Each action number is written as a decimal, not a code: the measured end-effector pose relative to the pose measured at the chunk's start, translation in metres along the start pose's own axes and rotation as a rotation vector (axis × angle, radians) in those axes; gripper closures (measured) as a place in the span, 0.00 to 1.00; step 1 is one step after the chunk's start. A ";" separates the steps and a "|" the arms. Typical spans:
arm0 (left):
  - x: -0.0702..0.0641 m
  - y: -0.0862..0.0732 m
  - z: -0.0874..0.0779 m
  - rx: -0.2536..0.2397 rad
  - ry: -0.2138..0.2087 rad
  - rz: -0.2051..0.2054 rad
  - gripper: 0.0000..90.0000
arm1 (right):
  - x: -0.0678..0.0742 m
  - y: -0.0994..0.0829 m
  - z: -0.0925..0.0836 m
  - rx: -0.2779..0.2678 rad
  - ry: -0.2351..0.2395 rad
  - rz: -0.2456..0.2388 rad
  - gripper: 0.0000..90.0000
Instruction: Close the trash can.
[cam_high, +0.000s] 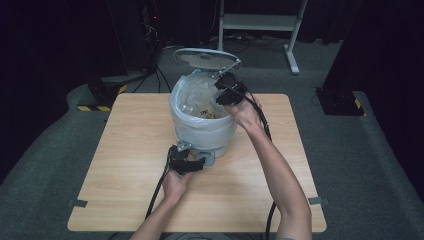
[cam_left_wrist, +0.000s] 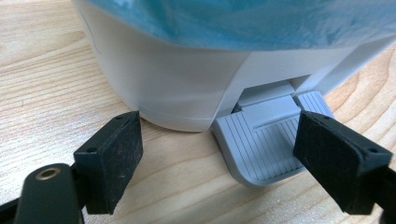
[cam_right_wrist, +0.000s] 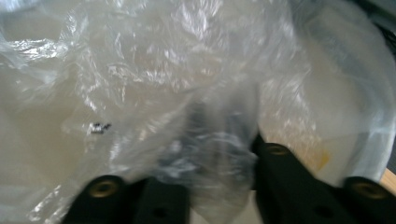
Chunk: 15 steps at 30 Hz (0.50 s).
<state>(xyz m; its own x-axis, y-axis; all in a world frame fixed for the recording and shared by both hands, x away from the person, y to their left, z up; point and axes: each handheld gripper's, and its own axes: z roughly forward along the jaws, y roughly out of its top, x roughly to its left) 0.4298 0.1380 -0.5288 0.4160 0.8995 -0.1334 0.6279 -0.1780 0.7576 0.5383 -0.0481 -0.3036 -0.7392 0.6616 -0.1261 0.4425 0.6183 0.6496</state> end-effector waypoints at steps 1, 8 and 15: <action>0.000 0.000 0.000 0.000 0.001 -0.002 0.17 | 0.001 -0.001 0.000 0.008 -0.005 -0.004 0.75; 0.000 0.000 0.000 0.000 -0.002 -0.004 0.17 | 0.002 -0.007 -0.010 -0.009 -0.004 0.008 0.54; 0.000 0.000 0.000 0.001 -0.002 -0.003 0.17 | 0.003 -0.018 -0.022 -0.056 -0.021 0.001 0.54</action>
<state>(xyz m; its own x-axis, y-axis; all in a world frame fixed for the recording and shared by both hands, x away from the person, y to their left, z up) 0.4296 0.1378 -0.5288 0.4155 0.8992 -0.1373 0.6302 -0.1757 0.7563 0.5168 -0.0660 -0.2990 -0.7279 0.6710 -0.1408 0.4137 0.5936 0.6903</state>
